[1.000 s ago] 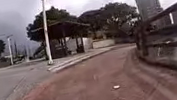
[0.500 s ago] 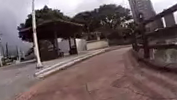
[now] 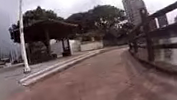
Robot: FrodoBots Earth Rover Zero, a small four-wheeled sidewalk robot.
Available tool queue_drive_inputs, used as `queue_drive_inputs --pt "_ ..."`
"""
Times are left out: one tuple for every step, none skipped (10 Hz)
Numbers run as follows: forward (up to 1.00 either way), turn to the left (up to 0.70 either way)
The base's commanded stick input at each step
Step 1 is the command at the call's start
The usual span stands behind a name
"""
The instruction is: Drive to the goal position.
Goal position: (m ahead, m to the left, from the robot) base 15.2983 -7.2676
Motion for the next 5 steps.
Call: queue_drive_inputs --pt "1.00 -0.40" --pt "1.00 -0.13" --pt "1.00 0.00" --pt "1.00 -0.06" --pt "1.00 -0.21"
